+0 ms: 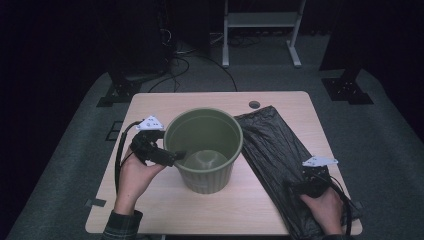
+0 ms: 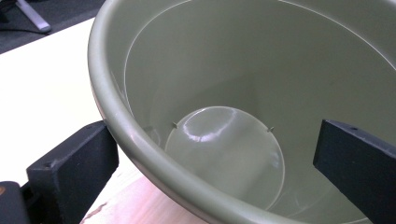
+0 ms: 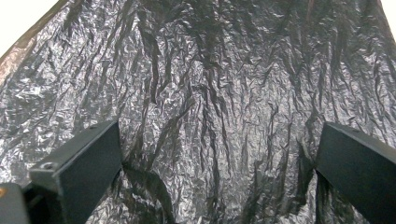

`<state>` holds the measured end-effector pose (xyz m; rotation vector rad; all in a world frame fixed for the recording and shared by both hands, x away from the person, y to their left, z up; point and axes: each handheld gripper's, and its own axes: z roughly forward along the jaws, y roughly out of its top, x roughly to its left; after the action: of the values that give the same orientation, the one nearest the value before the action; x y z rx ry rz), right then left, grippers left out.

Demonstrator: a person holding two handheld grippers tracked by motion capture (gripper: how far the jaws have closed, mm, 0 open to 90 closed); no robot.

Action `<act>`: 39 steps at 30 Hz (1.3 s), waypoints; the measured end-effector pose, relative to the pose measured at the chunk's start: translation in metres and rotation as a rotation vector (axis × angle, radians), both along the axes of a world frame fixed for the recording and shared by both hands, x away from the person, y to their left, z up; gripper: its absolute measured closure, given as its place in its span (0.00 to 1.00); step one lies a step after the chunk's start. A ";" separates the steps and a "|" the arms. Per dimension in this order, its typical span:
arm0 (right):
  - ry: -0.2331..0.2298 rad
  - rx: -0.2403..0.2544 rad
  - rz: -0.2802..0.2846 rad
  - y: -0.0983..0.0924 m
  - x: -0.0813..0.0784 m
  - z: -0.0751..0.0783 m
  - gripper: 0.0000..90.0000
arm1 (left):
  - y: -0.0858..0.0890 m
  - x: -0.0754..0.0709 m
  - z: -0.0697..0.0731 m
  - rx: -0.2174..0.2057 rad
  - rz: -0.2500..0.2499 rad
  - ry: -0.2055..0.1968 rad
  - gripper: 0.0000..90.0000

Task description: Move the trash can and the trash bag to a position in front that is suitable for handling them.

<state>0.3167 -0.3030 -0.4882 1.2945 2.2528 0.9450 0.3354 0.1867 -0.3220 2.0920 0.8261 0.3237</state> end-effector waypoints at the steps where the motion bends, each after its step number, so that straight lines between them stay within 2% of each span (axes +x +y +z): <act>1: 0.000 0.000 0.000 0.000 0.000 0.000 0.00 | -0.001 -0.002 0.000 0.000 -0.004 -0.001 0.00; 12: 0.001 0.000 0.000 0.000 0.000 0.000 0.00 | -0.013 -0.013 0.000 0.006 -0.037 0.001 0.00; 23: 0.001 0.000 0.000 0.000 0.000 0.000 0.00 | -0.010 -0.009 0.007 0.015 -0.033 -0.010 0.00; 30: 0.000 0.000 0.002 0.000 0.000 0.000 0.00 | 0.005 -0.016 0.023 -0.018 -0.008 -0.043 0.00; 35: 0.000 0.000 0.002 0.000 0.000 0.000 0.00 | 0.015 -0.025 0.026 -0.026 0.002 -0.048 0.00; 39: 0.001 0.000 0.002 0.000 0.000 0.000 0.00 | 0.024 -0.039 0.025 -0.027 0.012 -0.057 0.00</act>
<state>0.3166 -0.3029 -0.4881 1.2930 2.2551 0.9457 0.2962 0.2109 -0.2966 2.0441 0.8056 0.3747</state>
